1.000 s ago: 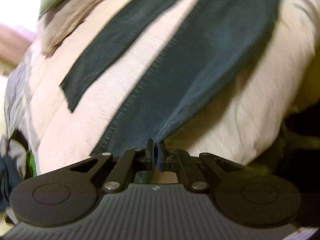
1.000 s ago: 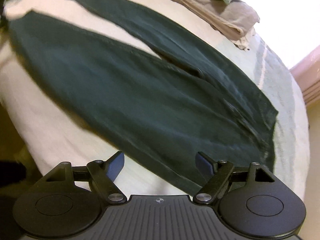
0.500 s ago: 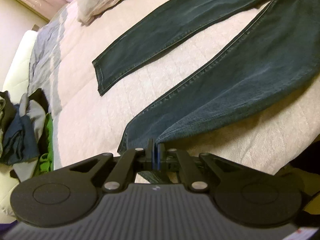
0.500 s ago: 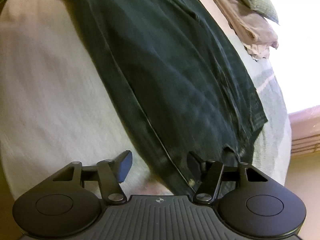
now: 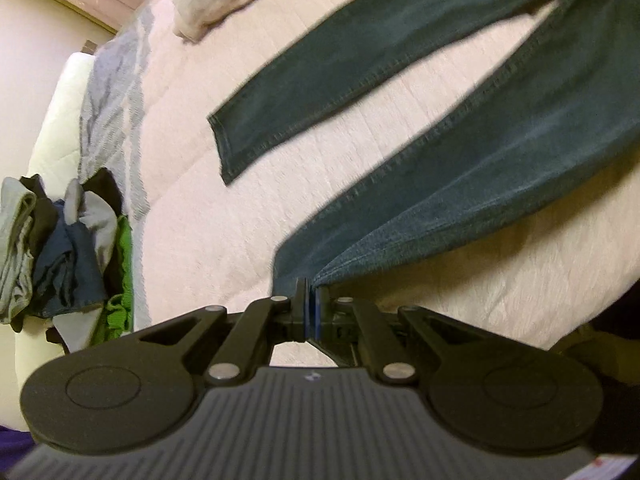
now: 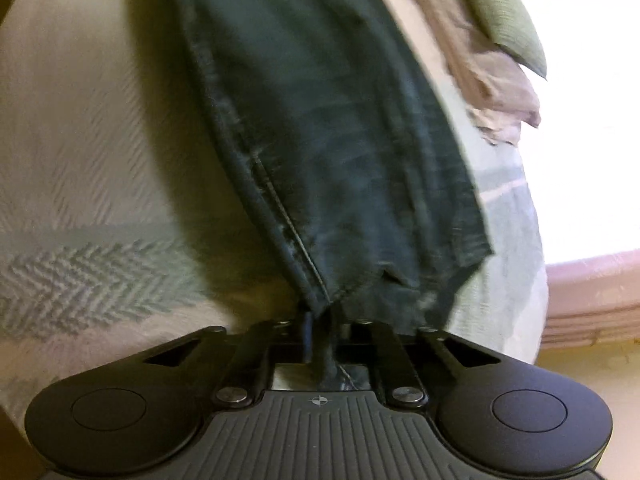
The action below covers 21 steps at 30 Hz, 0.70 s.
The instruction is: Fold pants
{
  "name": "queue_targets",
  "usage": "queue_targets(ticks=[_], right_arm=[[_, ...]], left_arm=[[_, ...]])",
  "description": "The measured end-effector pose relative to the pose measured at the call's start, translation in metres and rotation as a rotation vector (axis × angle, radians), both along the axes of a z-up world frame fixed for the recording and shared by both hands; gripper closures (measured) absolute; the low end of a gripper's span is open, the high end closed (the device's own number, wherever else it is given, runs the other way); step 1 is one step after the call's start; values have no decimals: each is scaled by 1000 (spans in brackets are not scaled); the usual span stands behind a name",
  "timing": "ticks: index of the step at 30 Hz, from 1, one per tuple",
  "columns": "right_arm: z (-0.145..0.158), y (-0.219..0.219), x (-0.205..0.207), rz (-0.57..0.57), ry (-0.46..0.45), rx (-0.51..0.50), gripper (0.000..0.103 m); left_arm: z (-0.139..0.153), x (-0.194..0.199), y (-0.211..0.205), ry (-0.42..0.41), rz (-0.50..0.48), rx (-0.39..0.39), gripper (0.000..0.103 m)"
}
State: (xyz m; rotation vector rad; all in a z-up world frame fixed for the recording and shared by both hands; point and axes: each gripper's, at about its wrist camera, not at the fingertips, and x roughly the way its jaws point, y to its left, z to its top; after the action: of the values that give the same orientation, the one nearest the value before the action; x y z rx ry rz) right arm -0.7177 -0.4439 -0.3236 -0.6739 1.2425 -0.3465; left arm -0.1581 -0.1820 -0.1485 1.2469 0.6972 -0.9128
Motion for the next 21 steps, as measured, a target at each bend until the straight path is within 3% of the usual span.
queue_targets(ticks=[5,10,15,21], right_arm=[[86,-34,22,-34,-78,-78,103],[132,-102,74,-27,-103,-149,103],[124,-177,147,-5,-20,-84,103],[93,-248,224,-19,92,-17,103]], left_arm=[[47,19,-20,-2,-16,-80,101],[73,63,-64,-4,-57,-134,101],[64,119,-120,61,-96,-132,101],[20,175,-184,126,-152,-83,101]])
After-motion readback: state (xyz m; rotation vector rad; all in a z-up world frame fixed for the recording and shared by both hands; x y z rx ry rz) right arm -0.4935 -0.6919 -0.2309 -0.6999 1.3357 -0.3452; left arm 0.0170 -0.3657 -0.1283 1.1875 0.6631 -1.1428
